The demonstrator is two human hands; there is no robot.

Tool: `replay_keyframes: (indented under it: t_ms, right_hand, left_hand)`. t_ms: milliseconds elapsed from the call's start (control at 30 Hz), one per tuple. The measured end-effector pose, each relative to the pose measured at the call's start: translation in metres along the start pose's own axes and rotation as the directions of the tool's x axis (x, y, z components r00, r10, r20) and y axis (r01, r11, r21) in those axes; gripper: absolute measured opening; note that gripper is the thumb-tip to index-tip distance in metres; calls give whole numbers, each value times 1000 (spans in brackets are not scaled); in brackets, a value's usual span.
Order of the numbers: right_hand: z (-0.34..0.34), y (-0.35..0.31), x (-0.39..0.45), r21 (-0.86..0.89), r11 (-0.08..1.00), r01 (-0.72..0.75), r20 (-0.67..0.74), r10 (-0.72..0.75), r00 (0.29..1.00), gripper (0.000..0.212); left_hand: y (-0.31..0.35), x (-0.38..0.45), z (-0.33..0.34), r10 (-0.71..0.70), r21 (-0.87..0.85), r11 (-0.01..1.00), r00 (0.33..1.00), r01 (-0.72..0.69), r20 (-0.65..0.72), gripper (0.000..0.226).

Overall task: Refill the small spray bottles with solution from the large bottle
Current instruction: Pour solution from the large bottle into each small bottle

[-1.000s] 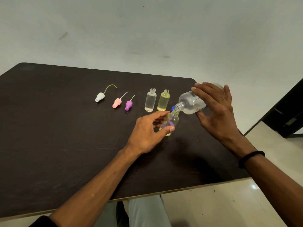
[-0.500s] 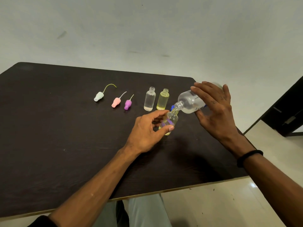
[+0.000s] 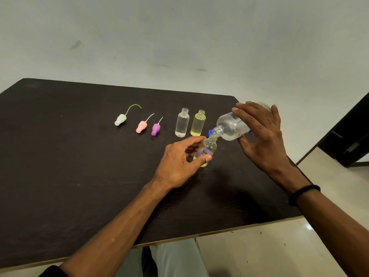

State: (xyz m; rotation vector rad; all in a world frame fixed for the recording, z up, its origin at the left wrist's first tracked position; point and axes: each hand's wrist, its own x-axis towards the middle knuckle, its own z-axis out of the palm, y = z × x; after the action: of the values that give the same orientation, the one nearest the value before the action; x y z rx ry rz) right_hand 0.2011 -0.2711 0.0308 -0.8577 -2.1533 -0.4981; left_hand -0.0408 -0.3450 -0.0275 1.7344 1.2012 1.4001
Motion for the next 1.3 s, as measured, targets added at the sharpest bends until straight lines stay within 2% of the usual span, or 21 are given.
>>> replay_keyframes:
  t_ms: [1300]
  right_hand:
    - [-2, -1, 4, -23, 999, 42, -16, -42, 999, 65]
  left_hand:
    - [-1, 0, -1, 10, 4, 1000, 1000, -10, 6, 55]
